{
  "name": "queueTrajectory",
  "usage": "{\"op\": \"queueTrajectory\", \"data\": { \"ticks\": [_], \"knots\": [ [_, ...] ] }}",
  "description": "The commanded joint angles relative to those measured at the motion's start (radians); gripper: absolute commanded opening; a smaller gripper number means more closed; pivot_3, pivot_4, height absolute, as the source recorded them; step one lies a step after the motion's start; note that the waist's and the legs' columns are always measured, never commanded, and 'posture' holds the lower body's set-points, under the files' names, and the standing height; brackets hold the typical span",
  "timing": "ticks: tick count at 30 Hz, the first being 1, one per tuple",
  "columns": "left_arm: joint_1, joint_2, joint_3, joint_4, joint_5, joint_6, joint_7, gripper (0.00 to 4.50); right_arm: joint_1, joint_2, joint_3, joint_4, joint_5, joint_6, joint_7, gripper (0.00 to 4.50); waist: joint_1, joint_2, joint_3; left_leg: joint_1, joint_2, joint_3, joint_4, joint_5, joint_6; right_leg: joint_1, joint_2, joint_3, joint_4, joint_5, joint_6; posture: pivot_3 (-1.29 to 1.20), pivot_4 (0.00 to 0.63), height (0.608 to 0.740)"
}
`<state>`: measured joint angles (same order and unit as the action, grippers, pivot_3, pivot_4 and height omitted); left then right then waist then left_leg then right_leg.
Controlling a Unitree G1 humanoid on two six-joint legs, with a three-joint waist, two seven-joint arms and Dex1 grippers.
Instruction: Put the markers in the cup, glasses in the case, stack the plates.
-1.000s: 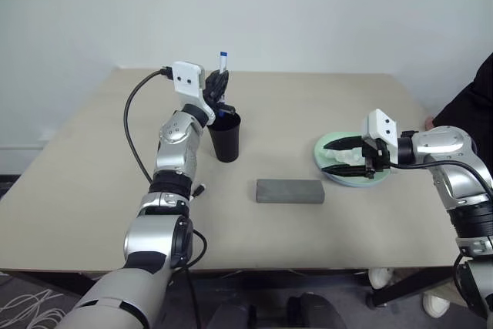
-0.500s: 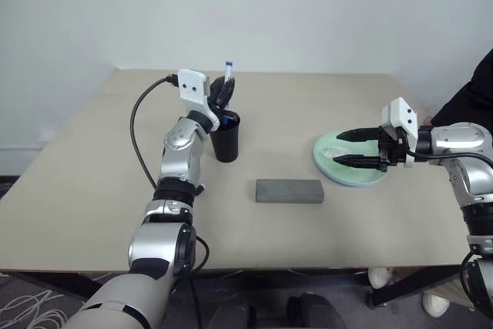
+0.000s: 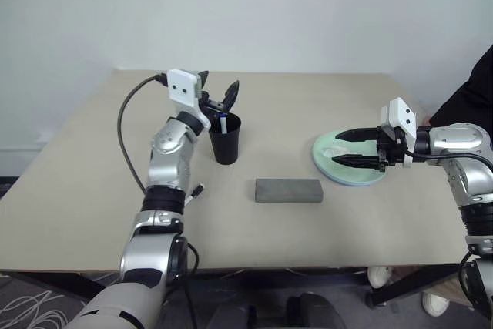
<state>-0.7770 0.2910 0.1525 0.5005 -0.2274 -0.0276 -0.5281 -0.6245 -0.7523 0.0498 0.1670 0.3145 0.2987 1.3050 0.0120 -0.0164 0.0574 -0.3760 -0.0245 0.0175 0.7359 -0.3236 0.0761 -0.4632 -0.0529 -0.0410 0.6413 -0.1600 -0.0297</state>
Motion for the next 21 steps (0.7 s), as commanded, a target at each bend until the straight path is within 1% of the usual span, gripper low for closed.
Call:
{"op": "queueTrajectory", "data": {
  "ticks": [1, 3, 6, 8, 9, 10, 13, 16, 20, 21],
  "knots": [
    [0.049, 0.116, -0.032, -0.287, -0.052, 0.219, -0.090, 4.24, -0.012, -0.005, -0.023, -0.022, 0.008, -0.006, -0.014, 2.88, -0.002, 0.000, 0.000, 0.000, 0.000, 0.000, 0.000, 0.000, 0.000, 0.000, 0.000, 0.000, 0.000, 0.000, 0.000, 0.00, 0.000, 0.709],
    [0.094, 0.202, -0.054, -0.405, -0.070, 0.366, -0.138, 4.24, -0.014, -0.004, -0.023, -0.020, 0.008, -0.004, -0.018, 2.88, -0.001, 0.000, 0.000, 0.000, 0.001, 0.000, 0.000, 0.000, 0.000, 0.000, 0.001, 0.000, 0.000, 0.000, 0.000, 0.00, 0.000, 0.709],
    [0.202, 0.406, -0.045, -0.582, -0.178, 0.592, -0.308, 4.24, -0.017, 0.001, -0.021, -0.024, 0.011, 0.004, -0.026, 2.88, -0.005, 0.001, 0.000, 0.001, 0.001, 0.000, 0.000, 0.000, 0.001, 0.001, 0.001, 0.000, 0.000, 0.000, 0.000, 0.00, 0.000, 0.709],
    [0.265, 0.519, -0.061, -0.625, -0.197, 0.703, -0.372, 4.24, -0.012, 0.002, -0.017, -0.031, 0.015, 0.011, -0.023, 2.88, -0.009, 0.002, 0.000, 0.001, 0.001, 0.000, 0.000, -0.001, 0.002, 0.001, 0.002, 0.000, 0.000, -0.001, 0.000, 0.00, 0.000, 0.709],
    [0.291, 0.560, -0.067, -0.634, -0.206, 0.755, -0.390, 4.24, -0.012, 0.001, -0.016, -0.033, 0.017, 0.016, -0.022, 2.88, -0.010, 0.002, 0.000, 0.002, 0.001, 0.001, 0.000, -0.001, 0.003, 0.001, 0.002, 0.001, 0.000, -0.001, 0.001, 0.00, 0.000, 0.709],
    [0.305, 0.585, -0.070, -0.642, -0.216, 0.791, -0.400, 4.24, -0.014, 0.001, -0.015, -0.034, 0.017, 0.019, -0.021, 2.88, -0.009, 0.003, 0.001, 0.002, 0.001, 0.000, 0.000, -0.001, 0.003, 0.001, 0.002, 0.001, 0.000, -0.004, 0.005, 0.00, 0.000, 0.709],
    [0.379, 0.634, -0.070, -0.679, -0.208, 0.834, -0.404, 4.24, -0.038, 0.009, -0.010, -0.027, 0.021, 0.074, -0.036, 2.88, -0.005, 0.003, 0.001, 0.002, 0.001, 0.000, 0.000, 0.000, 0.006, 0.003, 0.002, 0.000, 0.000, -0.004, 0.005, 0.00, 0.000, 0.709],
    [0.441, 0.647, -0.077, -0.713, -0.189, 0.868, -0.380, 4.24, -0.032, 0.014, -0.009, -0.044, 0.022, 0.089, -0.038, 2.88, -0.007, 0.003, 0.001, 0.002, 0.000, 0.000, 0.000, 0.001, 0.005, 0.003, 0.001, 0.001, 0.000, -0.004, 0.005, 0.00, 0.000, 0.709],
    [0.503, 0.610, -0.112, -0.744, -0.168, 0.890, -0.325, 4.24, -0.020, 0.018, -0.007, -0.061, 0.022, 0.097, -0.040, 2.88, -0.007, 0.004, 0.001, 0.002, 0.001, 0.000, -0.001, 0.001, 0.002, 0.002, 0.001, 0.001, 0.001, -0.004, 0.005, 0.00, 0.000, 0.709],
    [0.513, 0.603, -0.133, -0.738, -0.139, 0.878, -0.301, 4.24, -0.021, 0.019, -0.006, -0.061, 0.021, 0.098, -0.041, 2.88, -0.006, 0.004, 0.001, 0.003, 0.001, 0.000, -0.001, 0.001, 0.001, 0.002, 0.001, 0.001, 0.001, -0.004, 0.005, 0.00, 0.000, 0.709]
  ]
}}
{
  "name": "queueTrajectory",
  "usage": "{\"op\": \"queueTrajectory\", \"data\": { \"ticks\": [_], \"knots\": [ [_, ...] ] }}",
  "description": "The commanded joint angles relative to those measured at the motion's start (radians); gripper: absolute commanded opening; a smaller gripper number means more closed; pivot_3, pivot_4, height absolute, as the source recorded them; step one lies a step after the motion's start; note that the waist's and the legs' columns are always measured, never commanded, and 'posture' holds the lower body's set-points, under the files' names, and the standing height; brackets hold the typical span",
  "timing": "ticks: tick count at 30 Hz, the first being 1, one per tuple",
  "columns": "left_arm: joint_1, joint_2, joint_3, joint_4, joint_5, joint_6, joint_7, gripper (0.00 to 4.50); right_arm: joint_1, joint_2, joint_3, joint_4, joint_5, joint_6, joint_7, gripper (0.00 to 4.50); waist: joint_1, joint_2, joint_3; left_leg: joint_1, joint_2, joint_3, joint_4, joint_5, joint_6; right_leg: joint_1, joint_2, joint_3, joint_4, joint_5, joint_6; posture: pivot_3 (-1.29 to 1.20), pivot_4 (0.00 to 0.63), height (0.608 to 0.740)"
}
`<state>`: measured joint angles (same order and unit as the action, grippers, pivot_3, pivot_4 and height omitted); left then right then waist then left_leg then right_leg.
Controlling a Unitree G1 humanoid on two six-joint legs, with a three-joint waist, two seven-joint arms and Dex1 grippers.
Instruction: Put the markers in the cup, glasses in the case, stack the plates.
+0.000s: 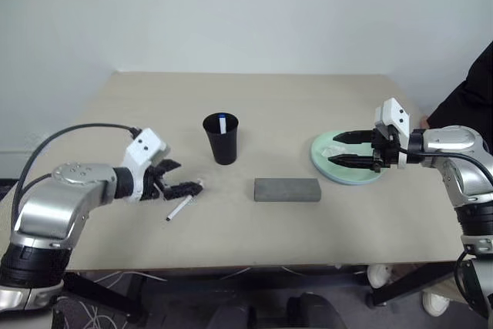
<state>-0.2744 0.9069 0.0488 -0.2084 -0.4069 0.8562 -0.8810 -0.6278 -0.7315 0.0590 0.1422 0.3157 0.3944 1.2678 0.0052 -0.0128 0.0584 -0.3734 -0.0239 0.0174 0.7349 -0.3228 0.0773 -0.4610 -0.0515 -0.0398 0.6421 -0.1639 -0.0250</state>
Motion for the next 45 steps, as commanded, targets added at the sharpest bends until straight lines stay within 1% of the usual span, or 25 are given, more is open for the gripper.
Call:
{"op": "queueTrajectory", "data": {
  "ticks": [1, 7, 9, 13, 21, 26, 29, 30, 35, 45],
  "knots": [
    [0.015, -0.024, -0.042, -0.019, 0.057, -0.013, 0.068, 4.24, -0.018, -0.002, -0.016, -0.036, 0.020, 0.003, -0.004, 2.88, 0.000, 0.000, 0.000, 0.000, 0.000, 0.000, 0.000, 0.000, 0.000, 0.000, 0.000, 0.000, 0.000, 0.000, 0.000, 0.00, 0.000, 0.709],
    [0.006, -0.083, -0.091, 0.066, 0.145, -0.120, 0.134, 4.24, -0.019, -0.001, -0.017, -0.041, 0.018, 0.008, -0.008, 2.88, 0.000, 0.000, 0.000, 0.000, 0.000, 0.000, -0.001, 0.001, 0.001, 0.000, 0.000, 0.000, 0.000, 0.001, -0.001, 0.00, 0.000, 0.709],
    [0.004, -0.090, -0.097, 0.102, 0.166, -0.171, 0.133, 4.24, -0.015, 0.000, -0.017, -0.046, 0.017, 0.008, -0.010, 2.88, 0.000, 0.000, 0.000, 0.000, 0.000, 0.000, -0.001, 0.001, 0.001, 0.000, 0.000, 0.000, 0.000, 0.001, -0.001, 0.00, 0.000, 0.709],
    [-0.007, -0.107, -0.107, 0.157, 0.187, -0.213, 0.127, 4.24, -0.010, 0.001, -0.018, -0.048, 0.016, 0.007, -0.013, 2.88, 0.000, 0.000, 0.000, 0.000, 0.000, 0.000, -0.001, 0.002, 0.002, -0.001, 0.000, 0.000, 0.000, 0.001, -0.001, 0.00, 0.000, 0.709],
    [-0.047, -0.169, -0.116, 0.256, 0.199, -0.230, 0.118, 4.24, -0.007, 0.009, -0.018, -0.052, 0.014, 0.001, -0.025, 2.88, 0.002, 0.000, 0.000, -0.001, 0.000, 0.000, -0.001, 0.002, 0.002, -0.001, -0.002, -0.001, 0.000, 0.001, -0.001, 0.00, 0.000, 0.709],
    [-0.065, -0.187, -0.135, 0.279, 0.215, -0.227, 0.102, 4.24, -0.006, 0.009, -0.016, -0.053, 0.015, -0.001, -0.027, 2.88, 0.003, 0.000, 0.000, -0.001, 0.000, 0.000, -0.001, 0.001, 0.002, -0.002, -0.002, -0.001, 0.000, 0.001, -0.001, 0.00, 0.000, 0.709],
    [-0.078, -0.185, -0.147, 0.289, 0.224, -0.218, 0.093, 3.64, -0.006, 0.009, -0.015, -0.053, 0.014, -0.003, -0.027, 2.88, 0.007, 0.000, 0.000, -0.001, 0.000, 0.000, -0.001, 0.001, 0.002, -0.001, -0.002, -0.001, 0.000, 0.001, -0.002, 0.00, 0.000, 0.709],
    [-0.085, -0.181, -0.154, 0.294, 0.229, -0.218, 0.086, 3.35, -0.007, 0.009, -0.015, -0.052, 0.014, -0.003, -0.026, 2.88, 0.007, 0.000, 0.000, -0.001, 0.000, 0.000, -0.001, 0.001, 0.002, -0.001, -0.002, -0.001, 0.000, 0.001, -0.002, 0.00, 0.000, 0.709],
    [-0.149, -0.143, -0.211, 0.336, 0.266, -0.209, 0.013, 3.35, -0.011, 0.014, -0.009, -0.045, 0.010, -0.007, -0.026, 2.88, 0.007, 0.000, 0.000, -0.001, 0.000, 0.000, -0.001, 0.002, 0.003, -0.001, -0.002, -0.001, 0.000, 0.001, -0.002, 0.00, 0.000, 0.709],
    [-0.344, -0.095, -0.346, 0.466, 0.355, -0.142, -0.125, 3.35, -0.014, 0.034, 0.001, -0.035, 0.004, -0.018, -0.035, 2.88, 0.007, 0.000, 0.000, -0.002, 0.000, 0.000, -0.001, 0.002, 0.004, -0.002, 0.000, -0.001, 0.000, 0.001, -0.002, 0.00, 0.000, 0.709]
  ]
}}
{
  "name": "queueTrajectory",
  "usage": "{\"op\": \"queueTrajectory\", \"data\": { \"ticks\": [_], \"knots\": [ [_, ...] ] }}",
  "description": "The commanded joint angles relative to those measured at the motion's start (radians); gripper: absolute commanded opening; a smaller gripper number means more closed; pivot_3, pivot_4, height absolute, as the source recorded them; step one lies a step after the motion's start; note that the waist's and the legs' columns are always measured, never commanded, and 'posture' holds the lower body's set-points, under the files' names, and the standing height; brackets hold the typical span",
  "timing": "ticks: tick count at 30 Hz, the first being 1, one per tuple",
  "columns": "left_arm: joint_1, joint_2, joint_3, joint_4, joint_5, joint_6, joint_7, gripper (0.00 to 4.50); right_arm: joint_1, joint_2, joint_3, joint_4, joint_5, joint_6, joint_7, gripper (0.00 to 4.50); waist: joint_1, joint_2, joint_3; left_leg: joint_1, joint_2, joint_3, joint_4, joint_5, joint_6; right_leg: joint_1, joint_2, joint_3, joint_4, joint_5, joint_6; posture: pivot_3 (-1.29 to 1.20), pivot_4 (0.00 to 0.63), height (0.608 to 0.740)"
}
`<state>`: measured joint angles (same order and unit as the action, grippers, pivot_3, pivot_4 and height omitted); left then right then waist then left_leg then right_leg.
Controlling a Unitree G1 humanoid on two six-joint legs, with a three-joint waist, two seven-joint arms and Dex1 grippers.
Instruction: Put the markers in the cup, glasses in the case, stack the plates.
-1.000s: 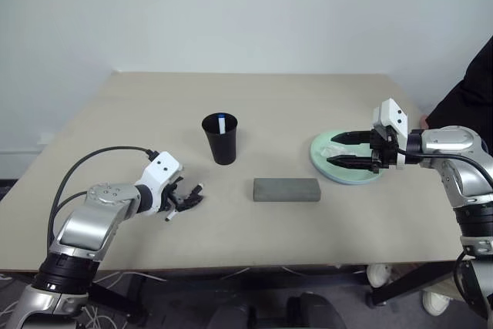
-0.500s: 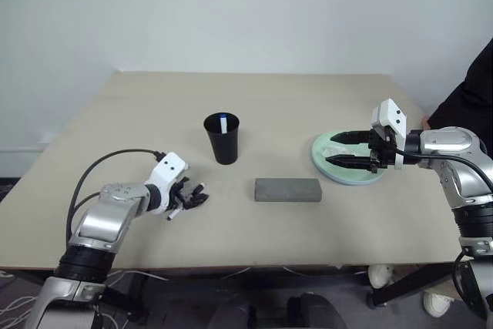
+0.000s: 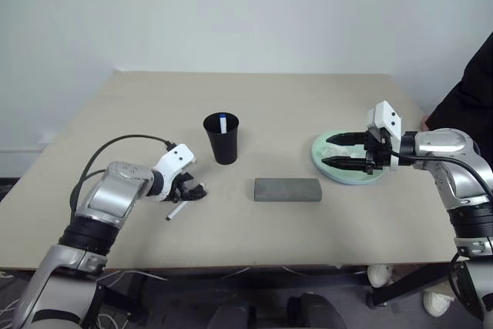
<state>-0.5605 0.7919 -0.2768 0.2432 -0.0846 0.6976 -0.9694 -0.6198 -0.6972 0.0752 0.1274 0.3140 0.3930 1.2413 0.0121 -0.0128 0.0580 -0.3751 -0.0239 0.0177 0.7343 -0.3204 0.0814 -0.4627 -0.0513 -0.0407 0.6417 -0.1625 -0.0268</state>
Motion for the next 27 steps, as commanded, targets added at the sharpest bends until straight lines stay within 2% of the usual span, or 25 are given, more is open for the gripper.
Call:
{"op": "queueTrajectory", "data": {
  "ticks": [1, 12, 19, 22, 27],
  "knots": [
    [-0.077, 0.022, -0.032, 0.030, 0.039, 0.029, -0.052, 3.35, -0.022, 0.000, -0.015, -0.021, 0.006, -0.016, -0.010, 2.88, 0.000, 0.000, 0.000, 0.000, 0.000, 0.000, 0.000, 0.000, 0.000, 0.000, 0.000, 0.000, 0.000, 0.000, 0.000, 0.00, 0.000, 0.709],
    [-0.195, 0.014, -0.126, 0.133, 0.097, 0.059, -0.193, 3.35, -0.001, 0.004, -0.018, -0.043, 0.011, -0.015, -0.029, 2.88, 0.000, 0.000, 0.000, -0.001, 0.000, 0.001, 0.000, 0.000, 0.001, 0.000, 0.000, 0.000, 0.000, 0.000, 0.000, 0.00, 0.000, 0.709],
    [-0.220, -0.006, -0.152, 0.161, 0.131, 0.040, -0.219, 3.35, 0.004, 0.004, -0.019, -0.053, 0.013, -0.011, -0.037, 2.88, 0.000, 0.000, 0.000, -0.001, 0.000, 0.001, 0.000, 0.000, 0.001, 0.000, 0.001, 0.000, 0.000, 0.000, 0.000, 0.00, 0.000, 0.709],
    [-0.218, -0.015, -0.152, 0.163, 0.141, 0.036, -0.221, 2.75, 0.006, 0.004, -0.019, -0.055, 0.013, -0.010, -0.038, 2.88, 0.000, 0.000, 0.000, -0.001, 0.000, 0.001, 0.000, 0.000, 0.002, 0.000, 0.000, 0.001, 0.000, 0.000, 0.000, 0.00, 0.000, 0.709],
    [-0.204, -0.021, -0.152, 0.158, 0.155, 0.025, -0.219, 1.05, 0.007, 0.003, -0.016, -0.055, 0.013, -0.014, -0.038, 2.88, 0.000, 0.000, 0.000, -0.001, 0.000, 0.001, 0.000, 0.000, 0.002, 0.000, 0.000, 0.001, 0.000, 0.000, 0.000, 0.00, 0.000, 0.709]
  ]
}}
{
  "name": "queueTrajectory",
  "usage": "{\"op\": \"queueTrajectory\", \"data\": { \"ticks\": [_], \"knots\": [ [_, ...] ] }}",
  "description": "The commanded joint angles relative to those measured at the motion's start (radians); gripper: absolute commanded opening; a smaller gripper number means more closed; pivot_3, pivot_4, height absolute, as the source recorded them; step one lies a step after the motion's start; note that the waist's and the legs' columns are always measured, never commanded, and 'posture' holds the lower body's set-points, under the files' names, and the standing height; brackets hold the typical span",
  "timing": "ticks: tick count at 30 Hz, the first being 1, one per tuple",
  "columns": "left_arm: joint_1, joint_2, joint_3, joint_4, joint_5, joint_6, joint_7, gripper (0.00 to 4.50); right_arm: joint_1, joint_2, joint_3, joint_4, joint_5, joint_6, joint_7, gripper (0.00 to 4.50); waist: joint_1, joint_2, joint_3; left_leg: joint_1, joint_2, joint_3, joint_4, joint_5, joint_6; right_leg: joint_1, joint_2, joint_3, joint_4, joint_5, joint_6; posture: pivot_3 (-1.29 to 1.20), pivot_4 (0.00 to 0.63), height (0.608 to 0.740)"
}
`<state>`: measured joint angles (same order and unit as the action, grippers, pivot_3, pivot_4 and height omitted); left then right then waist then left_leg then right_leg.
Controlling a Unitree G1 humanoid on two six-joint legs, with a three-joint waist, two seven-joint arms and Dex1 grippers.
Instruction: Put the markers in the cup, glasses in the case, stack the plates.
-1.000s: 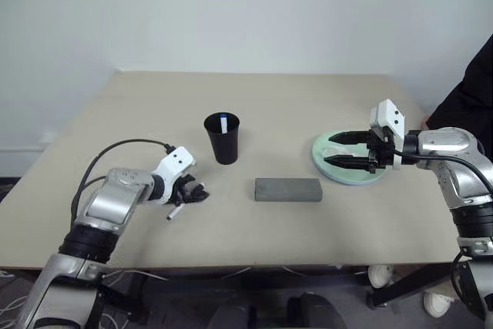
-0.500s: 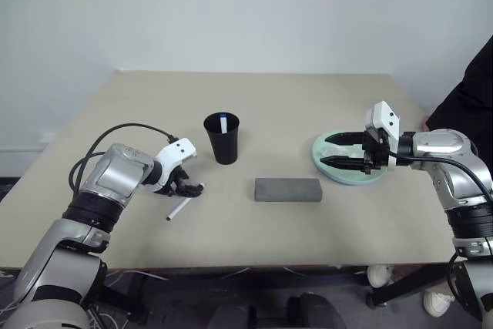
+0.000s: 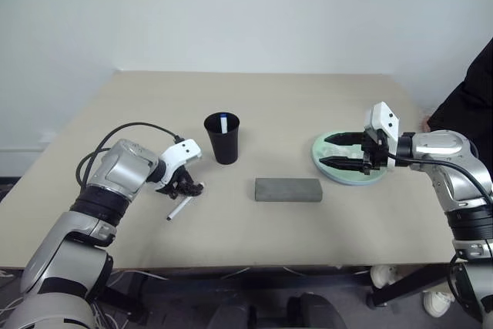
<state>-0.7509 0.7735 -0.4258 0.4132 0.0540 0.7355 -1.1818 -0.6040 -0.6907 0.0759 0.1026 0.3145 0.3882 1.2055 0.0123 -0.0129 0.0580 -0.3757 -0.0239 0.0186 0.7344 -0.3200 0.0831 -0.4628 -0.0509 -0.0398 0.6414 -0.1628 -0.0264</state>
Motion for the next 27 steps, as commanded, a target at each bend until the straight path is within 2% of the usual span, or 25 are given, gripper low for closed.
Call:
{"op": "queueTrajectory", "data": {
  "ticks": [1, 7, 12, 15, 24, 27],
  "knots": [
    [-0.012, -0.003, -0.003, -0.011, 0.020, -0.019, -0.006, 0.70, -0.010, -0.003, -0.017, -0.030, 0.013, -0.009, -0.002, 2.88, 0.000, 0.000, 0.000, 0.000, 0.000, 0.000, 0.000, 0.000, 0.000, 0.000, 0.000, 0.000, 0.000, 0.000, 0.000, 0.00, 0.000, 0.709],
    [-0.013, -0.004, 0.021, -0.022, 0.019, -0.079, -0.001, 0.70, -0.018, -0.001, -0.014, -0.025, 0.011, -0.011, -0.001, 2.88, 0.000, 0.000, 0.000, 0.000, 0.000, 0.000, 0.000, 0.000, 0.000, 0.000, 0.000, 0.000, 0.000, 0.000, 0.000, 0.00, 0.000, 0.709],
    [0.013, 0.000, 0.109, -0.178, -0.127, -0.147, -0.124, 0.70, -0.026, 0.001, -0.011, -0.017, 0.007, -0.018, 0.001, 2.88, 0.000, 0.000, 0.000, -0.001, 0.000, 0.000, 0.000, 0.000, 0.000, -0.001, 0.000, 0.000, 0.000, 0.000, 0.000, 0.00, 0.000, 0.709],
    [0.024, 0.009, 0.122, -0.224, -0.154, -0.130, -0.149, 0.70, -0.029, 0.002, -0.008, -0.016, 0.006, -0.019, 0.001, 2.88, 0.000, 0.000, 0.000, -0.001, 0.000, 0.000, 0.000, 0.000, 0.001, -0.001, -0.001, 0.000, -0.001, 0.000, 0.000, 0.00, 0.000, 0.709],
    [0.030, 0.026, 0.127, -0.196, -0.140, -0.153, -0.129, 0.70, -0.031, 0.000, -0.004, -0.017, 0.008, -0.018, 0.003, 2.88, 0.000, 0.000, 0.000, 0.000, 0.000, 0.001, 0.000, 0.000, 0.001, 0.000, 0.001, 0.000, 0.000, 0.000, 0.000, 0.00, 0.000, 0.709],
    [0.026, 0.033, 0.128, -0.140, -0.118, -0.220, -0.113, 0.70, -0.032, 0.000, -0.003, -0.017, 0.009, -0.019, 0.003, 2.88, 0.000, 0.000, 0.000, 0.000, 0.000, 0.001, 0.000, 0.000, 0.001, 0.000, 0.001, 0.000, 0.000, 0.000, 0.000, 0.00, 0.000, 0.709]
  ]
}}
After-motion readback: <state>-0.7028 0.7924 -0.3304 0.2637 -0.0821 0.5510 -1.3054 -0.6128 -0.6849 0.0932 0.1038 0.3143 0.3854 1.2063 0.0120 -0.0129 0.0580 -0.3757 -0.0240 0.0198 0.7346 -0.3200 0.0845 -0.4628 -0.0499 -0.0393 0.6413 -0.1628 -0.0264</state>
